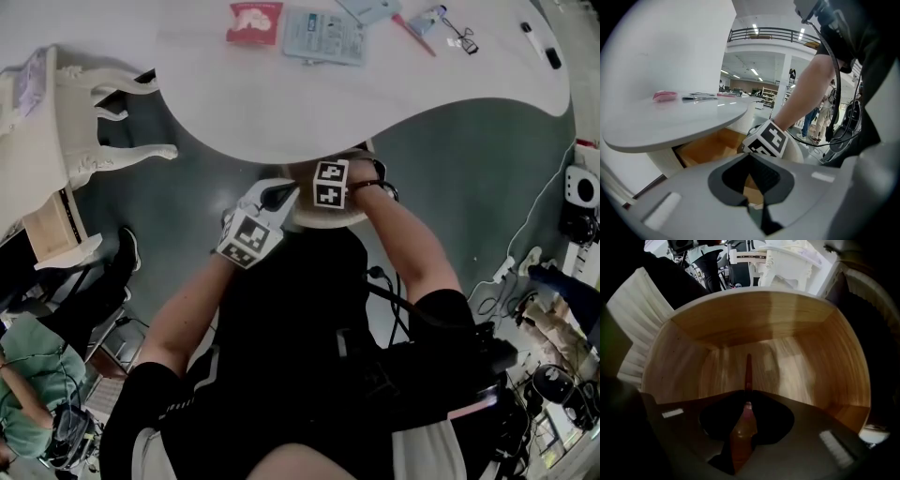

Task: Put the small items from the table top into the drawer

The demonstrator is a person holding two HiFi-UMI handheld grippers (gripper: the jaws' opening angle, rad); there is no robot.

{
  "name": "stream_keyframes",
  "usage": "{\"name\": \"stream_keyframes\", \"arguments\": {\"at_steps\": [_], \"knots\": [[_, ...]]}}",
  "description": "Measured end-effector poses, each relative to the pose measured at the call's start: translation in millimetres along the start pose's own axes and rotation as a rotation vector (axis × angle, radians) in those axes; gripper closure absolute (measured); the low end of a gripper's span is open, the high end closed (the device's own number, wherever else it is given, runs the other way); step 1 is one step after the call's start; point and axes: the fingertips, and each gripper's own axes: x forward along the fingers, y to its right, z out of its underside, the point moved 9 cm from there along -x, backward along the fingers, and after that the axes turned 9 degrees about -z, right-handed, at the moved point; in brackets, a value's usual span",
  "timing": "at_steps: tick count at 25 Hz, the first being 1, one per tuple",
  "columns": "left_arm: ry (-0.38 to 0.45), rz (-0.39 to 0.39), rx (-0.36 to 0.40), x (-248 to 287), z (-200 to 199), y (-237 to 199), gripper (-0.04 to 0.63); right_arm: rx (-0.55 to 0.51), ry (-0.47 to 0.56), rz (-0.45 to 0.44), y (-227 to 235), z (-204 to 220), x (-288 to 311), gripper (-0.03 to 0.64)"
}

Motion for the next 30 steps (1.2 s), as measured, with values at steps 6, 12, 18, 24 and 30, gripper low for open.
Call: {"name": "stream_keyframes", "arguments": {"at_steps": [6,12,18,24,30], "knots": [[0.003,-0.009,0.001,-4,2,-1,0.595,0.023,0.001,-0.042,1,1,10,0.555],[0.005,-0.021,0.003,-14,-2,2,0.595,0.053,0.029,-0.049,0,0,2,0.467],[0.01,-0.027,0.023,-28,-16,11,0.595,-0.056,0.032,-0.014,-15,-9,-26,0.51],[0.037,-0.046,0.017,-48,-39,21,0.595,-0.096,0.082,0.031,-43,-9,-74,0.563],[0.069,-0.069,0.031,-70,-69,28,0.595,0.028,0.2,0.081,-66,3,-129,0.598]]}}
